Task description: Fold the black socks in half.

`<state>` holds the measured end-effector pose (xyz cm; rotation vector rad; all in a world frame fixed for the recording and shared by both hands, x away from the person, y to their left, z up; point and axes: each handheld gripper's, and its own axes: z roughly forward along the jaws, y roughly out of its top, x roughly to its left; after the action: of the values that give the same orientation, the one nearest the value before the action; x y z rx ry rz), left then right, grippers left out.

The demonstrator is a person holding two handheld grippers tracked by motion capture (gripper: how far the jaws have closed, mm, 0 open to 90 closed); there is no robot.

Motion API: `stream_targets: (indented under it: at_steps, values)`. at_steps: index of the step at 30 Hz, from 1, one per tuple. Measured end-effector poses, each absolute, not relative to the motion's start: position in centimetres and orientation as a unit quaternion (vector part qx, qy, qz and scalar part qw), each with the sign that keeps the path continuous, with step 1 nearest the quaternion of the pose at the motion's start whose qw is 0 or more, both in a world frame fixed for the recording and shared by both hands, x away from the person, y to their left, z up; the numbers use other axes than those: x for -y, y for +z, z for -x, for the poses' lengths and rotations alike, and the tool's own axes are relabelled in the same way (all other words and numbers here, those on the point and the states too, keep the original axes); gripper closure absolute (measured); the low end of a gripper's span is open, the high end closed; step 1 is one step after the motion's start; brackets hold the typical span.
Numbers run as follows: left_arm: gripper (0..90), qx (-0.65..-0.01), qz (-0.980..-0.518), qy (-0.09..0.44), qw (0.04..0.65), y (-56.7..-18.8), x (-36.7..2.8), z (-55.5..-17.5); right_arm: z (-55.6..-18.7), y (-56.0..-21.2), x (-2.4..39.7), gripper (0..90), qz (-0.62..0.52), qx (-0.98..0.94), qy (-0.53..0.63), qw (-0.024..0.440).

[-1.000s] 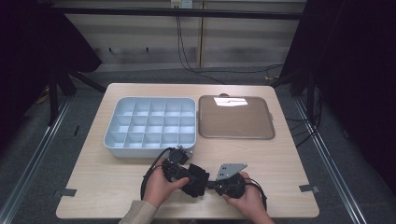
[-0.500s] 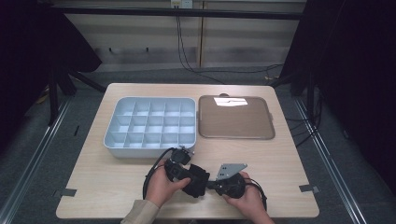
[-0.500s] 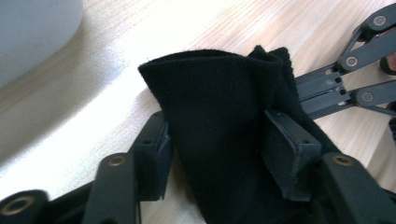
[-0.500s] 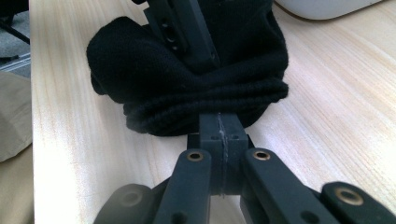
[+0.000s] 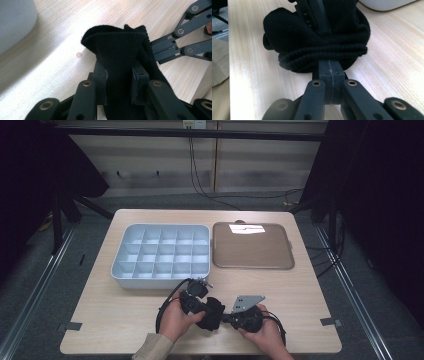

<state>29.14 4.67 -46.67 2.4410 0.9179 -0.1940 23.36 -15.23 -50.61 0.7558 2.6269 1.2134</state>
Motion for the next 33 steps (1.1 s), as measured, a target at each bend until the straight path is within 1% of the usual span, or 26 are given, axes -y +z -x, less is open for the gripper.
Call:
stream_targets:
  at_steps: [13, 18, 24, 26, 30, 33]
  values:
    - [72.0, -0.347, -0.894, -0.093, 0.269, -45.7, -5.5, -29.3, -23.3, -50.8, 15.4, 90.0, -0.260, -0.869, 0.414, 0.071]
    - [72.1, -0.348, -0.892, -0.098, 0.272, -45.3, -5.5, -29.3, -23.2, -50.8, 15.5, 88.2, -0.257, -0.870, 0.413, 0.081]
    - [72.2, -0.350, -0.890, -0.101, 0.274, -44.5, -5.8, -29.3, -23.2, -50.8, 15.8, 83.7, -0.264, -0.867, 0.412, 0.095]
    - [72.2, -0.347, -0.892, -0.100, 0.273, -44.4, -5.9, -29.4, -23.3, -50.8, 16.0, 81.7, -0.273, -0.861, 0.420, 0.092]
    - [72.2, -0.347, -0.893, -0.100, 0.270, -44.3, -6.2, -29.5, -23.4, -50.7, 16.3, 76.0, -0.283, -0.854, 0.424, 0.103]
    - [72.2, -0.354, -0.888, -0.103, 0.273, -44.3, -6.4, -29.4, -23.4, -50.6, 16.4, 67.4, -0.290, -0.850, 0.426, 0.113]
